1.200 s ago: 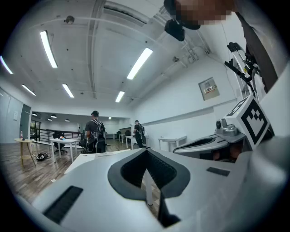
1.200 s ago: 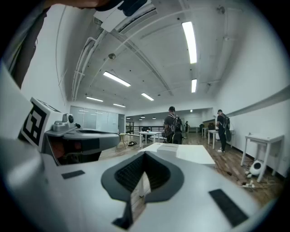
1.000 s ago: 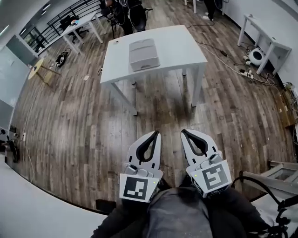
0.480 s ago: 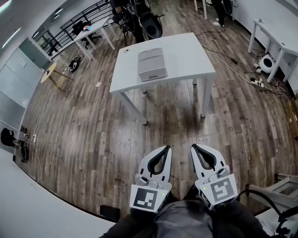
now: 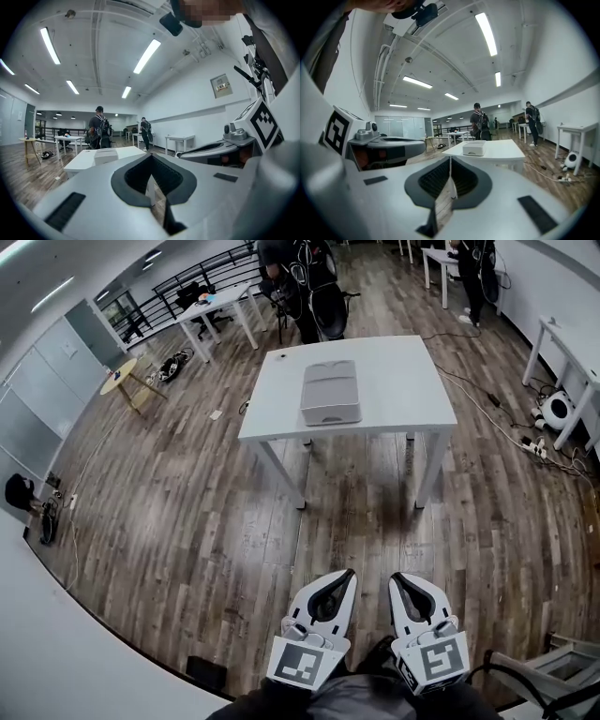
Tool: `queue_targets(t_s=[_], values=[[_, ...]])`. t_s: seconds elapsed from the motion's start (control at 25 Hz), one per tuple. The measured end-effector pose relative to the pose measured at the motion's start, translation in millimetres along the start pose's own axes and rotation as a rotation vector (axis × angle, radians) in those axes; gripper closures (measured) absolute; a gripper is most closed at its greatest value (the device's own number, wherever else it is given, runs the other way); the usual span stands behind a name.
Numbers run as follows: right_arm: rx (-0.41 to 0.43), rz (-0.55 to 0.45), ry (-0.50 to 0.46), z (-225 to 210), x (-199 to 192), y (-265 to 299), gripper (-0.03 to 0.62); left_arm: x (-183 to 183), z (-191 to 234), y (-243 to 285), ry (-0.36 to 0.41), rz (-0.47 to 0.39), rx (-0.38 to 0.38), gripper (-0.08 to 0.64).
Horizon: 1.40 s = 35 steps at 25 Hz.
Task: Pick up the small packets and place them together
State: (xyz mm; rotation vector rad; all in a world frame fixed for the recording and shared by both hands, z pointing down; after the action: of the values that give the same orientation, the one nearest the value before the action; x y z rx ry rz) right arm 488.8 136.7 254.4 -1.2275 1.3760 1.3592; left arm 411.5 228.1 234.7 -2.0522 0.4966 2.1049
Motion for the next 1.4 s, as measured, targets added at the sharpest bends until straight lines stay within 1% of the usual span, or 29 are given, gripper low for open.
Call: queue_targets(t_s=[0.16, 0.32, 0.64, 0.8, 0.92, 1.04, 1.2, 1.32, 1.4], values=[[-0.026, 0.003, -0.014, -2, 5, 24, 0.592, 0, 24, 13, -0.005, -0.015, -0.018, 0.563], [-0.036, 0.016, -0.034, -4, 11, 59, 0.592, 3, 58, 34, -0.015, -0.034, -0.031, 0.563], [-0.029, 0.041, -0.051, -5, 23, 138, 0.592, 3, 128, 72, -0.036, -0.065, -0.054, 0.563], [-0.026, 0.042, -0.075, 3, 33, 174, 0.592, 3, 160, 82, -0.019, -0.073, -0.073, 0.563], [-0.036, 0.036, -0.098, 12, 37, 190, 0.592, 3, 179, 85, -0.032, -0.093, -0.080, 0.563], [-0.045, 0.044, -0.115, 14, 39, 202, 0.592, 1, 192, 89, -0.042, -0.100, -0.088, 0.563], [-0.070, 0.041, -0.110, 7, 43, 211, 0.592, -1, 198, 98, -0.054, -0.085, -0.102, 0.563], [-0.095, 0.043, -0.101, -6, 44, 214, 0.592, -2, 199, 109, -0.061, -0.067, -0.109, 0.563], [-0.106, 0.041, -0.085, -19, 42, 219, 0.592, -3, 201, 119, -0.053, -0.053, -0.111, 0.563]])
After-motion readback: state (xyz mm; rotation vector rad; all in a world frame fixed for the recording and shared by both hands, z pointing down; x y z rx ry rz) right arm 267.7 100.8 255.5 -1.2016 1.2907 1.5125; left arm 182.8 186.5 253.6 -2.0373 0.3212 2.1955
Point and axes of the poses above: the fingertips, and each gripper's own axes: y forward along the fingers, z to its left, x out of its top, the point moved 5 cm from there along -y, backward along the fingers, and after that the axes turned 2 degrees about -y, right-handed, at the moved point
